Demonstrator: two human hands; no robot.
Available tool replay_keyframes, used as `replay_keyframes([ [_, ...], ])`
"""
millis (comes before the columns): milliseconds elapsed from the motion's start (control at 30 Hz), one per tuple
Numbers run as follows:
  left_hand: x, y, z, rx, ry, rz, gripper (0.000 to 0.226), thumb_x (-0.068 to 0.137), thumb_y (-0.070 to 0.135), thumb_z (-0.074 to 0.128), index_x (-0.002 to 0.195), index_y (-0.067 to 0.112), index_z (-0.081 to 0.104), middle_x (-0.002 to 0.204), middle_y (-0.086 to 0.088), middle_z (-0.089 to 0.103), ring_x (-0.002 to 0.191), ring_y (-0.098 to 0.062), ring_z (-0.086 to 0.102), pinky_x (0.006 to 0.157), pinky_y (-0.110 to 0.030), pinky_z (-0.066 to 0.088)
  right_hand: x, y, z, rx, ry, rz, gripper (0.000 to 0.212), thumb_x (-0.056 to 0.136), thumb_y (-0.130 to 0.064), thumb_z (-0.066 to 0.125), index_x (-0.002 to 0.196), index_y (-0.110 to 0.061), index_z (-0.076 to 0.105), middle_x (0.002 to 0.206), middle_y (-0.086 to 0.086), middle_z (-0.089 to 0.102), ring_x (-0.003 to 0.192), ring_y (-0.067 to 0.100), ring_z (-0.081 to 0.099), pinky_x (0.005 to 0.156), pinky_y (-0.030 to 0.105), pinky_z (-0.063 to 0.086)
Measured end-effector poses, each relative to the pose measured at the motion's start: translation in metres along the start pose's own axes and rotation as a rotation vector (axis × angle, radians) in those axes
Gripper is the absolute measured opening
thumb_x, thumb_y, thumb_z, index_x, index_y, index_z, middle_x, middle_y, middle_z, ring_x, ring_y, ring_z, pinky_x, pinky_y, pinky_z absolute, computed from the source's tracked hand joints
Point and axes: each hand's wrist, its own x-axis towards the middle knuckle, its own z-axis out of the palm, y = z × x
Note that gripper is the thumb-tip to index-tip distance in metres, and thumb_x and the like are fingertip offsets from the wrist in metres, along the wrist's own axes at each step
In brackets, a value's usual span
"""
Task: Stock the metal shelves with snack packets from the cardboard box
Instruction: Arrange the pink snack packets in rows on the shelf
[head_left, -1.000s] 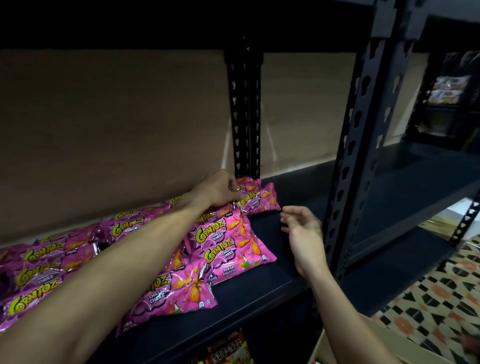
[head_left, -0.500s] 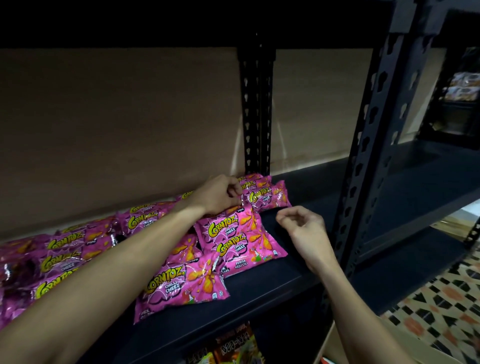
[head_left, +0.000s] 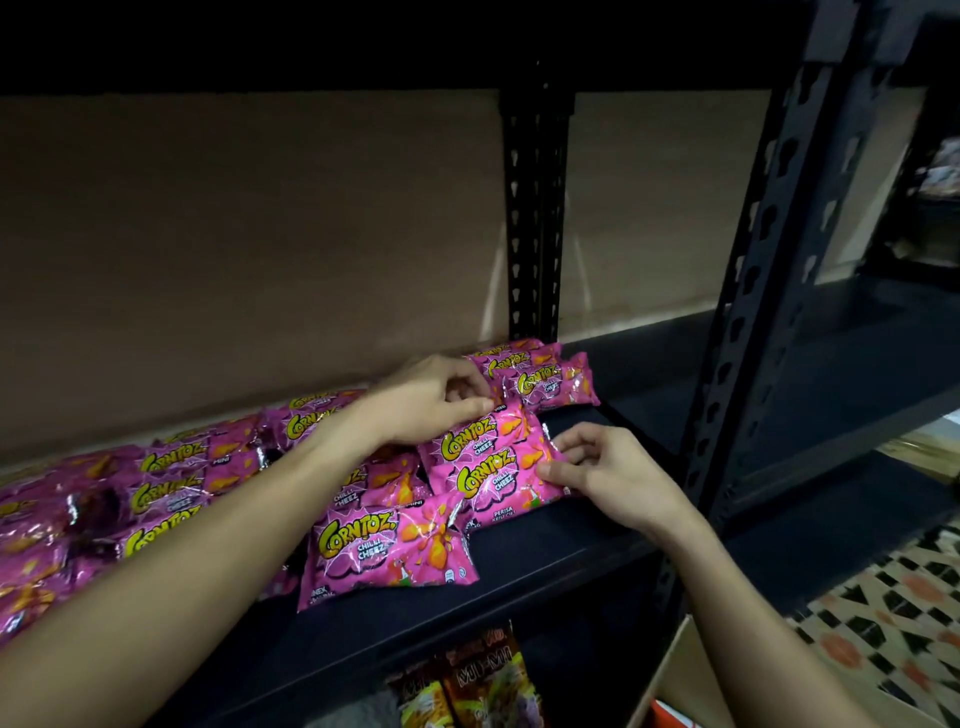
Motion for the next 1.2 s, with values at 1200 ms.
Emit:
replay_keyframes([
  [1200,-0.131,-0.003,-0.013,0.296,-0.007,0.022,0.046,0.073,0.057,0.074,0.109,0.032,0.059,0.094,0.018,0.06,0.084,-0.002,0.053,0.094,-0.028,0.042,0.008,-0.003,0.024,0.156,0.09,-0.154,0.05,0.077,0.009,0.076,0.113,-0.021,0.058,0.099,0.003,0.06,0.088,0.014,0.057,0.079,0.02,0.05],
])
